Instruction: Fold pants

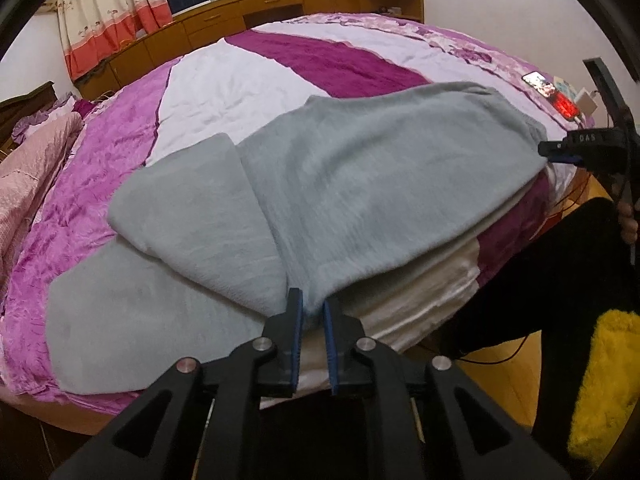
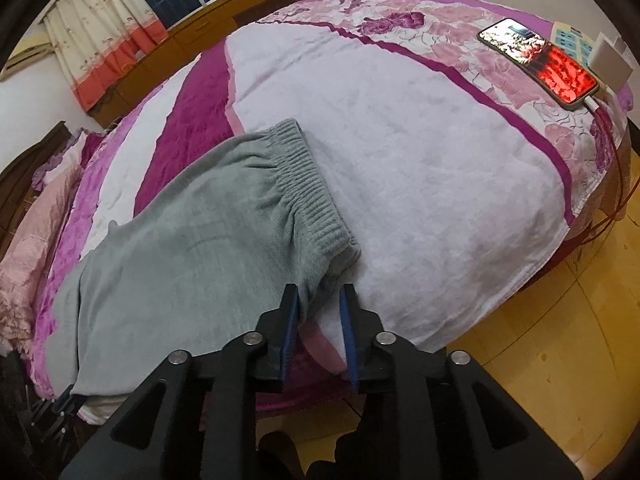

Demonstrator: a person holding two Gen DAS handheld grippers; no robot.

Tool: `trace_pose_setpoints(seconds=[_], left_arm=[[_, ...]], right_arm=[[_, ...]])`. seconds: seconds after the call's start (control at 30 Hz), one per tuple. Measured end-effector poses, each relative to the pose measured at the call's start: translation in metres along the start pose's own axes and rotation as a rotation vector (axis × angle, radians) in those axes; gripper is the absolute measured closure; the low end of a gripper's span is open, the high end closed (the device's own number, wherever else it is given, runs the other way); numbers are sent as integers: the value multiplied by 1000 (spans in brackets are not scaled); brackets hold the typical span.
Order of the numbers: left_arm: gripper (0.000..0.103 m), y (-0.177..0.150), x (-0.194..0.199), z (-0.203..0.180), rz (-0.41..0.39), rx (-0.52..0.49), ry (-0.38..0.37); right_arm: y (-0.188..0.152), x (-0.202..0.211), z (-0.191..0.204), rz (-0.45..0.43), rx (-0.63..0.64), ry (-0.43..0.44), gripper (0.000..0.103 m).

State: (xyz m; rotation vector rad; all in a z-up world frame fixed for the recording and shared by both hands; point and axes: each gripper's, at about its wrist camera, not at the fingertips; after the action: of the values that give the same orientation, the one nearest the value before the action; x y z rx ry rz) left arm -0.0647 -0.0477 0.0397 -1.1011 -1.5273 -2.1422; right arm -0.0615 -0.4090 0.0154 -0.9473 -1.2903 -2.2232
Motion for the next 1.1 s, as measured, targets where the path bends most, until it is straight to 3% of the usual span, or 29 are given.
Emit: trace_pose_setpoints(seconds=[0.1, 0.23, 0.4, 0.53, 0.87, 1.1], left_arm=[[85, 2, 9, 10, 2, 60, 27], [83, 5, 25, 24, -19, 123, 45], [70, 17, 37, 51, -50, 224, 98], [69, 33, 33, 74, -73, 297, 135], [65, 80, -9, 101, -73, 351, 132], [65, 105, -51, 97, -55, 362, 118]], right_arm=[[-1, 9, 3, -7, 24, -12, 83], [4, 30, 13, -44, 53, 3, 80], [5, 51, 38, -83, 116, 73, 76], [-2, 47, 60, -64, 174, 128, 76], [-1, 14, 89, -67, 239, 140, 74], [15, -12, 82, -119, 216, 57, 61]])
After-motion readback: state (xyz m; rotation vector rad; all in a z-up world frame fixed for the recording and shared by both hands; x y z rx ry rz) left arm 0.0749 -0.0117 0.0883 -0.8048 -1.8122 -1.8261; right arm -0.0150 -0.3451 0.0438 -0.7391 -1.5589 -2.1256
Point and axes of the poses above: each gripper's, at about its wrist camera, not at the fingertips, and x roughly against the way its jaws point, z to its left, y to its top, and after that the axes turned 8 degrees about -z, right-handed
